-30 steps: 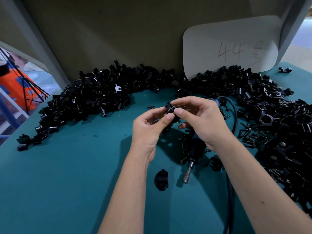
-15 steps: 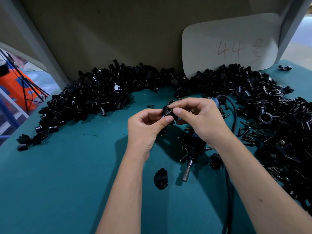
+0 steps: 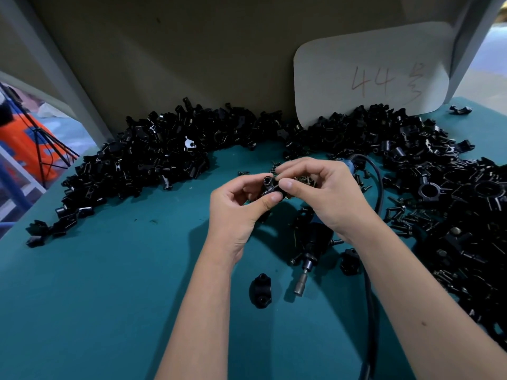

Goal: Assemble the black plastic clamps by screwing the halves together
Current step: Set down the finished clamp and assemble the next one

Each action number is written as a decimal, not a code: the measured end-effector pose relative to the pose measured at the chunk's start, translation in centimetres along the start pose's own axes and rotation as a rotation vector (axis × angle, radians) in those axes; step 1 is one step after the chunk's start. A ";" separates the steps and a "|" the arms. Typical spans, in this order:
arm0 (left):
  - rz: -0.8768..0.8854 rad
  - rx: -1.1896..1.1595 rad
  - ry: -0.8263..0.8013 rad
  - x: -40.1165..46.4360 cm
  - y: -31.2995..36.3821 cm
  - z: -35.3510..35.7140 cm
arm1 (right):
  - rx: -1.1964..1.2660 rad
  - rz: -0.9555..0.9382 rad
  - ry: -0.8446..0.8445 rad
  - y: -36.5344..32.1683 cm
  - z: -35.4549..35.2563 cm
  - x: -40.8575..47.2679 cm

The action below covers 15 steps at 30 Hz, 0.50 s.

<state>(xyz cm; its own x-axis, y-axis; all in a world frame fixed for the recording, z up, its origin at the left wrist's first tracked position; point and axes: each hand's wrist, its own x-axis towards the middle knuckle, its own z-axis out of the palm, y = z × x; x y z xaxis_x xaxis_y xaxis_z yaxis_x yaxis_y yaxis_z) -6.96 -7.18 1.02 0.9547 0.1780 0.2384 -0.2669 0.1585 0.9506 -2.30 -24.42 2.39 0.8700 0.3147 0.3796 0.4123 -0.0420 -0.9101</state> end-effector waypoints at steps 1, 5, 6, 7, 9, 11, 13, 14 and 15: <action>0.003 0.010 -0.004 0.0 -0.1 0.0 | -0.025 0.001 0.011 -0.1 0.1 0.0; -0.011 0.015 0.006 0.0 -0.1 -0.1 | -0.260 -0.060 -0.022 -0.5 0.7 -0.2; -0.020 0.011 0.010 0.0 -0.2 -0.1 | -0.337 -0.086 -0.044 -0.7 1.0 -0.2; -0.030 0.004 0.011 0.0 -0.2 -0.1 | -0.391 -0.106 -0.060 -0.8 1.2 -0.3; -0.046 -0.029 0.007 0.0 -0.1 -0.1 | -0.429 -0.128 -0.059 -1.1 1.6 -0.3; -0.053 -0.055 0.005 0.0 -0.1 -0.2 | -0.441 -0.140 -0.039 -1.2 1.7 -0.4; -0.061 -0.046 0.006 0.0 -0.1 -0.1 | -0.441 -0.141 -0.030 -1.2 1.6 -0.4; -0.070 -0.033 0.010 0.0 -0.1 -0.1 | -0.436 -0.140 -0.027 -1.2 1.6 -0.4; -0.083 -0.020 0.017 -0.1 -0.2 0.0 | -0.428 -0.140 -0.020 -1.2 1.5 -0.4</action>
<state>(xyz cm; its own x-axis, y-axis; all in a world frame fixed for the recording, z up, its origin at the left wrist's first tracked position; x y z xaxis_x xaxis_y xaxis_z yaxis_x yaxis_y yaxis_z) -6.98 -7.21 0.87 0.9713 0.1799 0.1555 -0.1897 0.1923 0.9628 -3.51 -23.10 3.07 0.7944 0.3636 0.4865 0.6037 -0.3851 -0.6980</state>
